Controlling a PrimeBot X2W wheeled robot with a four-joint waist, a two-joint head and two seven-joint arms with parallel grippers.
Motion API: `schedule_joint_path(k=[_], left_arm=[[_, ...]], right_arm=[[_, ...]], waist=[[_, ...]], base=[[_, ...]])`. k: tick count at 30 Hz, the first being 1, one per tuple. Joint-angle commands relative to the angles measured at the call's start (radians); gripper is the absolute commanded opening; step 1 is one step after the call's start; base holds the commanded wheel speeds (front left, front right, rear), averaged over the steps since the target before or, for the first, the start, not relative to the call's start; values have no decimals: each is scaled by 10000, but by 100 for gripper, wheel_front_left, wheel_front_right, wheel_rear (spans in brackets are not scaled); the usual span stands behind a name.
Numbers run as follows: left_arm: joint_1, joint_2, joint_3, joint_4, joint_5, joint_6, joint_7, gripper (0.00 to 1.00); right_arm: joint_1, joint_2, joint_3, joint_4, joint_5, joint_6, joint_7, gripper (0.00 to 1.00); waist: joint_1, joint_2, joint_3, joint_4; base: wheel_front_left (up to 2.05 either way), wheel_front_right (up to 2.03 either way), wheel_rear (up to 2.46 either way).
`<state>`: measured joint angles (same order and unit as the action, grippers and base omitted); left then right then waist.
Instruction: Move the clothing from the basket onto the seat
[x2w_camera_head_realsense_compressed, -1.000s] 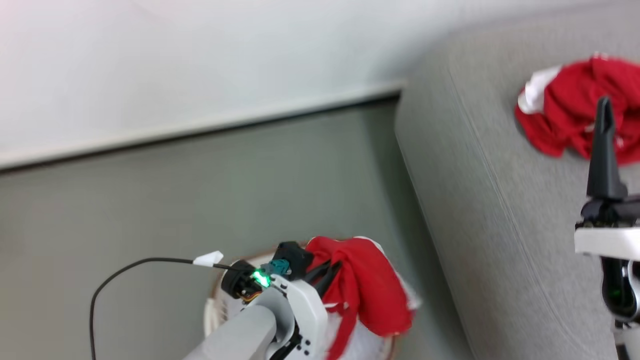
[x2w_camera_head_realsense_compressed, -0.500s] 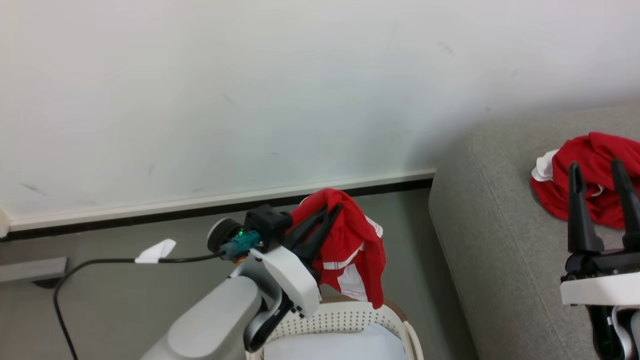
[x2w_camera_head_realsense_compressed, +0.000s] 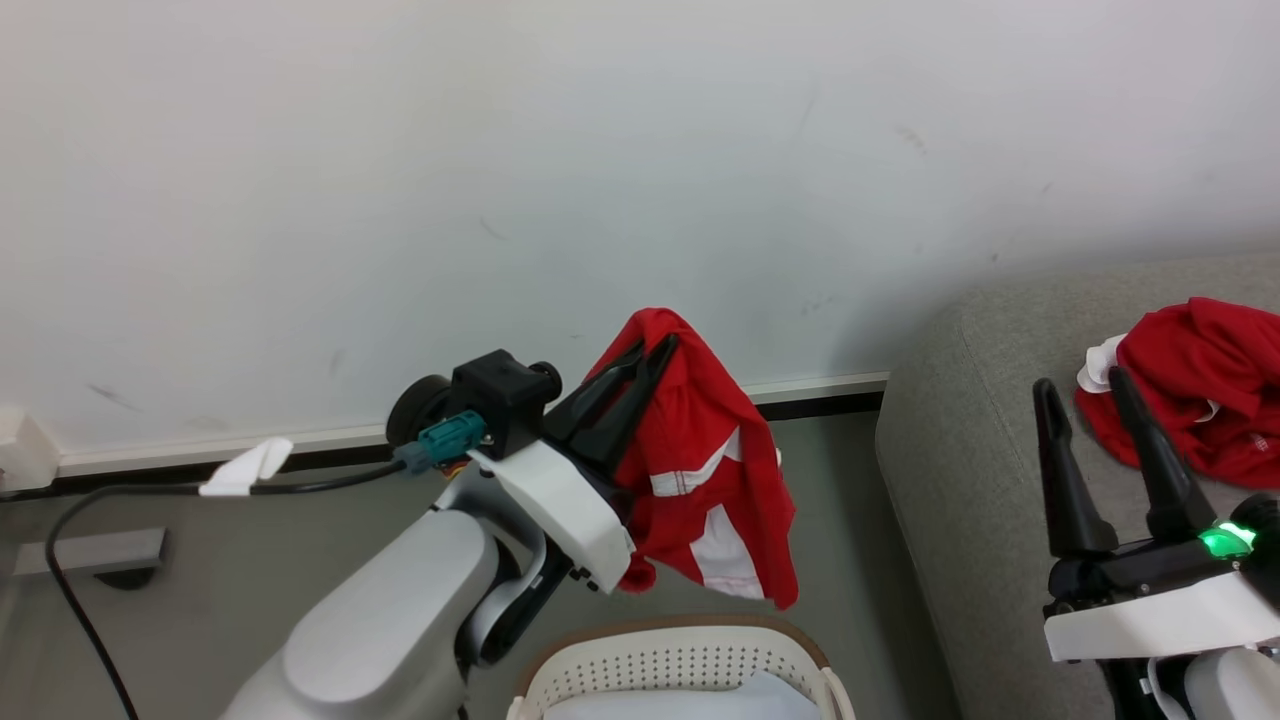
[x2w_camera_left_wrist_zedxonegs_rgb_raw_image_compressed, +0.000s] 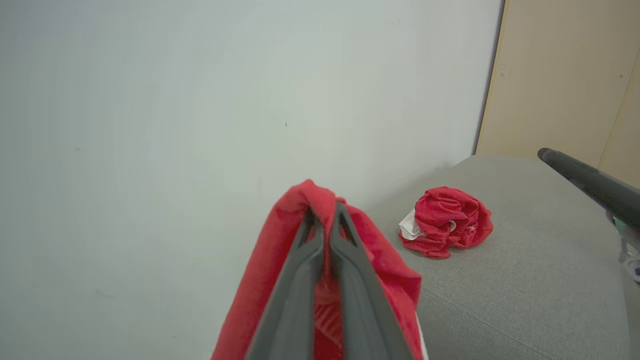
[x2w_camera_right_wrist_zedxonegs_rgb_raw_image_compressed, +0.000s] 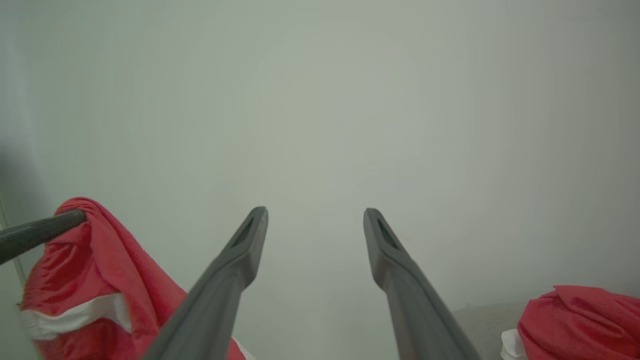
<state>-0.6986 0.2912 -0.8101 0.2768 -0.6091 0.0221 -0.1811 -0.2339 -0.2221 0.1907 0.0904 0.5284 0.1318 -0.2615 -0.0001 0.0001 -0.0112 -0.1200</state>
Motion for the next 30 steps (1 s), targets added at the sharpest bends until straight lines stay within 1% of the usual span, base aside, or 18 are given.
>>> schedule_joint_path(k=[1,6,12,14,19,26,30], left_arm=[[117,94,22,-123,-95,59,43,0],[188,148,-34,-337,-111,93,132,0],[120,76,-127,-326,-161,27,165,0],[62,19,-163,-319,-164,4,177,0],[-17,-207,-371,-360,-102,-105,117,0],[-6,-688,-902,-311,10,-312,214,0],[23,-972,-1285,-221,42,-513,359,0]], right_arm=[[102,-64,124,-59,95,-22,-24,100],[158,-263,849,-122,352,-22,-25,100],[-51,-675,2260,284,398,-22,-24,100],[-282,-778,2879,602,340,-22,-25,100],[-990,-758,4337,1368,577,-22,-25,100],[-2118,-442,5336,3026,554,-24,-25,100],[-2716,-361,5992,4032,573,-22,-25,100]], waist=[[1,-1,-1,6],[1,-1,-7,49],[1,-1,10,135],[1,-1,25,197],[1,-1,19,446],[1,-1,-170,893],[1,-1,-303,1224]], base=[[0,0,0],[0,0,0],[0,0,0],[0,0,0],[0,0,0],[0,0,0],[0,0,0]])
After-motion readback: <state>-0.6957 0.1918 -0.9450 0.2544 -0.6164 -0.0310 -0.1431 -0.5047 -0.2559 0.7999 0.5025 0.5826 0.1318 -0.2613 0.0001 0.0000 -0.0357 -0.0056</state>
